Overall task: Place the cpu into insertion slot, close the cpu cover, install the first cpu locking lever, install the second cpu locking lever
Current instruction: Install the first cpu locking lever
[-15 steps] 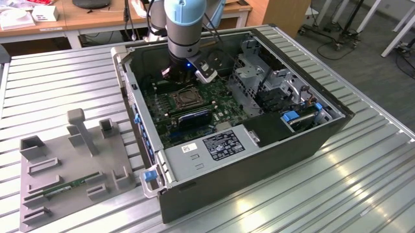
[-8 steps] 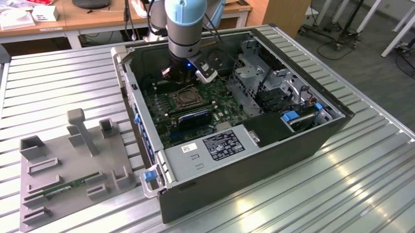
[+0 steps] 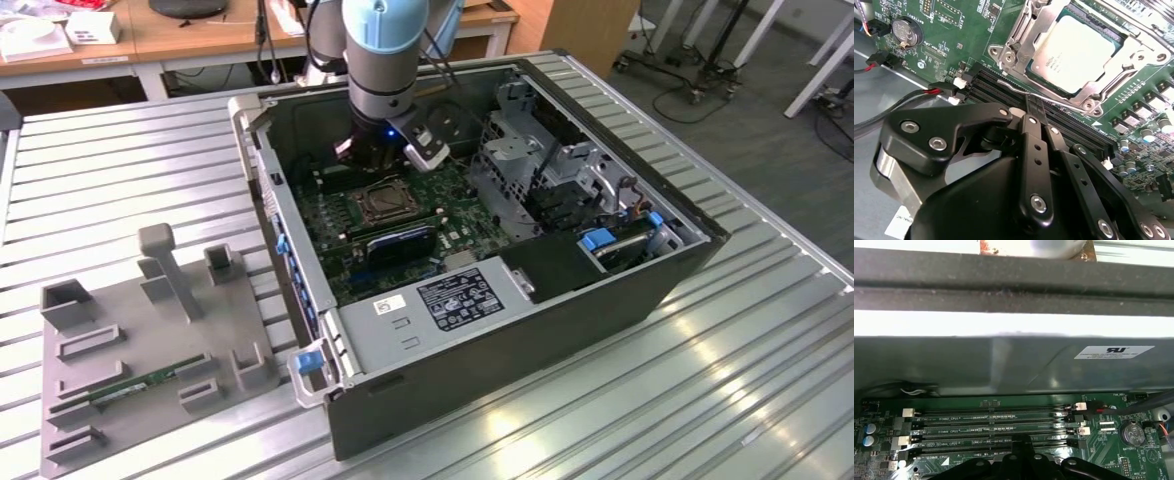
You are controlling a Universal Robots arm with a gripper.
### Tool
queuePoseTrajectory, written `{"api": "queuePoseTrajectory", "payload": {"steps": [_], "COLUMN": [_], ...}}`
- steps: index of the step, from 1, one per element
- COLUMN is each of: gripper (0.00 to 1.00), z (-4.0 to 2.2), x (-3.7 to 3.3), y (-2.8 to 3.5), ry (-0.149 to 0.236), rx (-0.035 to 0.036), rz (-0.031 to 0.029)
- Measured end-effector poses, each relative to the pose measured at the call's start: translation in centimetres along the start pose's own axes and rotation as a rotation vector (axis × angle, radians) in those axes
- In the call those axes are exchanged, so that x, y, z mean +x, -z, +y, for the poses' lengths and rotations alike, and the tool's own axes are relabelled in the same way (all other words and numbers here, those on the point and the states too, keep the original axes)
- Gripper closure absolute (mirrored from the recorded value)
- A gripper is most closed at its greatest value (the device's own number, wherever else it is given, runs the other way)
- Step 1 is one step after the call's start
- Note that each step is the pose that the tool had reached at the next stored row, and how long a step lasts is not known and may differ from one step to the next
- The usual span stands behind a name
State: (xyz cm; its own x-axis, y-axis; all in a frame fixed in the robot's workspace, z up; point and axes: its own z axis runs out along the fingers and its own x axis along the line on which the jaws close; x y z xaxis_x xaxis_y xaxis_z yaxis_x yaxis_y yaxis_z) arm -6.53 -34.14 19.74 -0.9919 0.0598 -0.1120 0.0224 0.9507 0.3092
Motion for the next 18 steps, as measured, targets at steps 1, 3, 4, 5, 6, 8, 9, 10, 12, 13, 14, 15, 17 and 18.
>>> {"api": "queuePoseTrajectory", "payload": {"steps": [1,3,4,5,6,8,9,10,12,13,14,15,17,18], "gripper": [0.89,0.89,0.89,0.89,0.89,0.89,0.89,0.89,0.89,0.89,0.89,0.89,0.89,0.89], "z": [0.00,0.01,0.01,0.02,0.01,-0.05,-0.10,-0.15,-0.26,-0.31,-0.36,-0.38,-0.40,-0.40], "x": [-0.05,-0.14,-0.15,-0.15,-0.15,-0.17,-0.17,-0.17,-0.18,-0.18,-0.18,-0.18,-0.19,-0.19], "y": [0.00,-0.02,0.00,0.01,0.03,0.08,0.11,0.12,0.16,0.17,0.19,0.20,0.22,0.21], "ry": [0.000,0.000,0.000,0.000,0.000,0.000,0.000,0.000,0.000,0.000,0.000,0.000,0.000,0.000], "rx": [0.0000,-0.0002,-0.0001,-0.0002,-0.0002,-0.0002,-0.0002,-0.0003,-0.0003,-0.0003,-0.0003,-0.0001,0.0007,0.0003], "rz": [0.0000,-0.0001,-0.0001,-0.0002,-0.0002,0.0000,0.0000,-0.0001,-0.0001,-0.0001,-0.0002,-0.0001,-0.0003,-0.0001]}}
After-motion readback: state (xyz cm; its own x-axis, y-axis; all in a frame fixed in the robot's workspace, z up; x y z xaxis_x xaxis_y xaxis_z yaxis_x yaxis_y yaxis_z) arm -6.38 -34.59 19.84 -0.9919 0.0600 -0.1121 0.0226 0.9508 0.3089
